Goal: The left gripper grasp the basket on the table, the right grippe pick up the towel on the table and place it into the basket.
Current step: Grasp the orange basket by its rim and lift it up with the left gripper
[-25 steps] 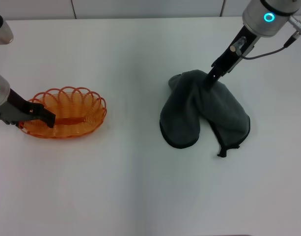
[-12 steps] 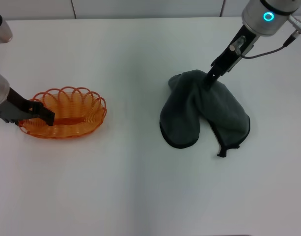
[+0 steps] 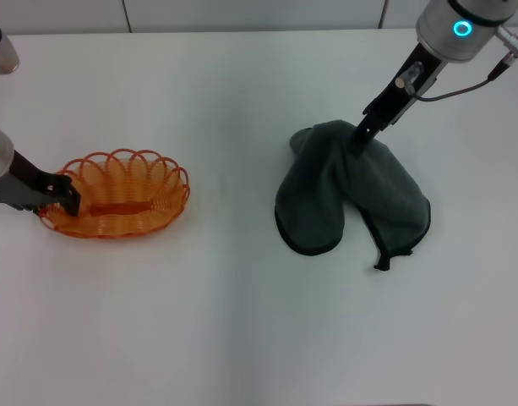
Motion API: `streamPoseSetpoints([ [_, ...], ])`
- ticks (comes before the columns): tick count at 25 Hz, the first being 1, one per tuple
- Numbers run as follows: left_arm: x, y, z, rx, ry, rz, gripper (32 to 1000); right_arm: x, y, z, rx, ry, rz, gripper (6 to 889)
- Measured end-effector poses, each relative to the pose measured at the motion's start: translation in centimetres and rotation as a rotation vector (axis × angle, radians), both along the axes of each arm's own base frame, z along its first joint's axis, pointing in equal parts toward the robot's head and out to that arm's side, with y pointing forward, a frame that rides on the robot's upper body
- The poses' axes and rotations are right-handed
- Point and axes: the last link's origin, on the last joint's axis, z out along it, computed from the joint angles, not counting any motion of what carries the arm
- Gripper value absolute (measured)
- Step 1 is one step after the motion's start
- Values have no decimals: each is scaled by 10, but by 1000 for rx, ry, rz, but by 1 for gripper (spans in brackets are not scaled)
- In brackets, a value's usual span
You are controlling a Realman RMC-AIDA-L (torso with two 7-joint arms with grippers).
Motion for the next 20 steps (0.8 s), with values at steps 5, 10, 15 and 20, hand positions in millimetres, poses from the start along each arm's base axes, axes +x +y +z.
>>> streamPoseSetpoints([
  [5,-1,0,-1,-12,5,-16,535,-1,0,0,0,0,2,859],
  [10,-1,0,-2,-17,7,-27,327,-1,0,0,1,0,2,859],
  [15,-1,-1,-3,-22,8,-33,271,-1,0,0,1,0,3,859],
  [20,-1,-1,-3,-27,8,-38,259,-1,0,0,1,0,3,859],
])
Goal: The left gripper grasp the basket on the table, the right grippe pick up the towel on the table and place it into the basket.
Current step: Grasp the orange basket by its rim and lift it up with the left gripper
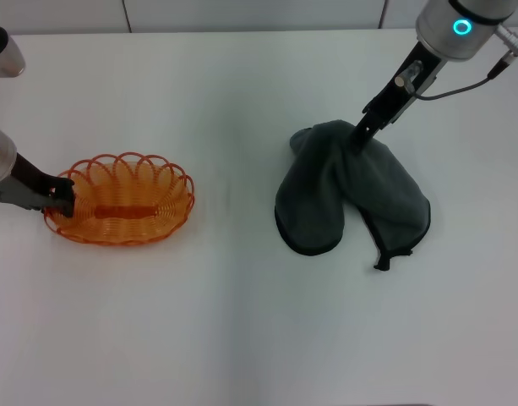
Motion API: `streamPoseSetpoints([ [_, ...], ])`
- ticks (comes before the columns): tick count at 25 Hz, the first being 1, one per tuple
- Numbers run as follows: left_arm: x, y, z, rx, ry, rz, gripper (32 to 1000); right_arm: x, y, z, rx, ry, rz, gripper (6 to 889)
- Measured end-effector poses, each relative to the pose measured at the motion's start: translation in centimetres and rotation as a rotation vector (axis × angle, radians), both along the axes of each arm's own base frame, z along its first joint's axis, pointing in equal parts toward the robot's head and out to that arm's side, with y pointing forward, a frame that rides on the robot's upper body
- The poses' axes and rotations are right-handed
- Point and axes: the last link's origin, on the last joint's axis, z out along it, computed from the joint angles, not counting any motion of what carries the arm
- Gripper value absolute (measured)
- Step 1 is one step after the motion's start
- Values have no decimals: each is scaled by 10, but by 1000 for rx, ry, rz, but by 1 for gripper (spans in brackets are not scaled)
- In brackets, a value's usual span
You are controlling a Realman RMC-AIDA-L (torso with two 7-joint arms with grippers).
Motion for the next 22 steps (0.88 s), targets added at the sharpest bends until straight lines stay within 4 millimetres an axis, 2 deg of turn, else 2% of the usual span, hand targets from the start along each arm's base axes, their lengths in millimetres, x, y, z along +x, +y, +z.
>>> streamPoseSetpoints([
  [6,0,0,0,-7,-2,-7,208,0,0,0,0,0,0,859],
  [22,4,2,5,-10,-16,-19,201,0,0,0,0,0,0,859],
])
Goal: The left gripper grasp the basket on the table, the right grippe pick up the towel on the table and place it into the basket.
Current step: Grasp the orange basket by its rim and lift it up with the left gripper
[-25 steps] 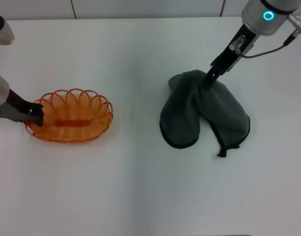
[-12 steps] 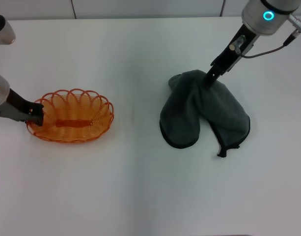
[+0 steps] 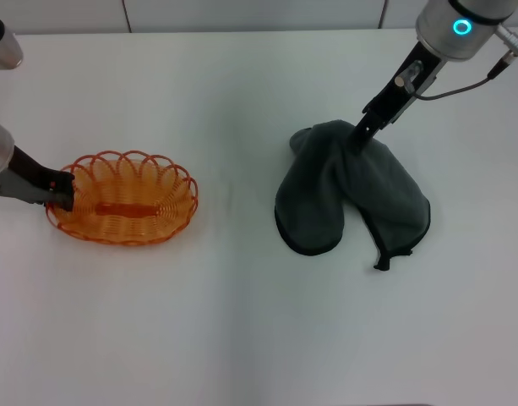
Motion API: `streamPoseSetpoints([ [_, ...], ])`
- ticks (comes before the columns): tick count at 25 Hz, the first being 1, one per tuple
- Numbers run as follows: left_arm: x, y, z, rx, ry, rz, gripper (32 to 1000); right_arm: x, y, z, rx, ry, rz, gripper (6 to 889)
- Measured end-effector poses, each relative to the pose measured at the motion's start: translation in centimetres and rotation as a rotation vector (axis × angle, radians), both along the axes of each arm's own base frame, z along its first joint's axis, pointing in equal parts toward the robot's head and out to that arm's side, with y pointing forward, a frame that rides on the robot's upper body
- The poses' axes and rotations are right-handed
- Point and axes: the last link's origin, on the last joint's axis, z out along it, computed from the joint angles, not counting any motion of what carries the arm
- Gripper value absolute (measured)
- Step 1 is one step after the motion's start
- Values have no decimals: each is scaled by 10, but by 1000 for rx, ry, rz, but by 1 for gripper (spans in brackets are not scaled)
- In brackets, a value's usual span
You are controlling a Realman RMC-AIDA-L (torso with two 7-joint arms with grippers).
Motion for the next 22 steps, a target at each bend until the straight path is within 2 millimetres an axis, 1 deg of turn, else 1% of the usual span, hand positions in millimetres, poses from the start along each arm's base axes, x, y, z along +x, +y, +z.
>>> streamPoseSetpoints([
  [5,4,1,5,-5,-24,6,174,0,0,0,0,0,0,859],
  [12,6,0,8,-16,-31,14,168,0,0,0,-1,0,1,859],
  [22,14,-1,17,-23,-106,42,137,0,0,0,-2,0,3,859],
])
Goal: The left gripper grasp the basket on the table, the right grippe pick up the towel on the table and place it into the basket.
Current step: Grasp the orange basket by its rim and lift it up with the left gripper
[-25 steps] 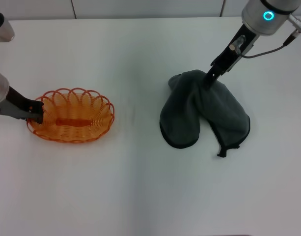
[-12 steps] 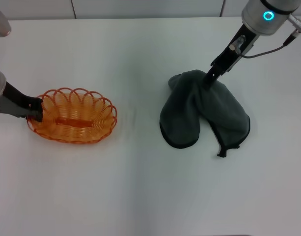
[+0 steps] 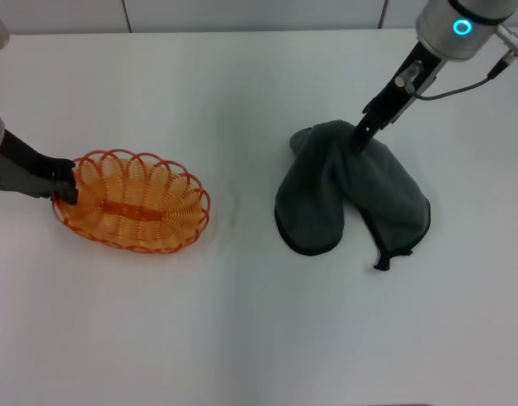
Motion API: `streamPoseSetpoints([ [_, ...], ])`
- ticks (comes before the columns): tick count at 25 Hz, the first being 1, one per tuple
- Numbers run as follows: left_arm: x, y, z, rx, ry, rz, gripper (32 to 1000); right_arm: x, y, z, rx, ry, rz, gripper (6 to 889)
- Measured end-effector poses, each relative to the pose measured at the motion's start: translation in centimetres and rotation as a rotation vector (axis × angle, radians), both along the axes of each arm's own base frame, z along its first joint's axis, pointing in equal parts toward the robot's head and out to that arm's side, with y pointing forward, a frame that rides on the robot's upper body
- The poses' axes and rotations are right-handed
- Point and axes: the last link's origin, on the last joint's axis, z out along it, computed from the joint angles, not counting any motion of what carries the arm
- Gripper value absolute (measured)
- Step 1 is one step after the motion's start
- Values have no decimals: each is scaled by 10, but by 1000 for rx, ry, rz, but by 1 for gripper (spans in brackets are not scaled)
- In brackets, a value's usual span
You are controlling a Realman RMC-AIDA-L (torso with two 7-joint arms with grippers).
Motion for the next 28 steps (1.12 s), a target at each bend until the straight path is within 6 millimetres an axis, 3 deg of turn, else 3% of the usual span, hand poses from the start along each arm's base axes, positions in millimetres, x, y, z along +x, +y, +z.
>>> streamPoseSetpoints([
  [28,18,-2,12,15,-225,71,113,0,0,0,-2,0,2,858],
])
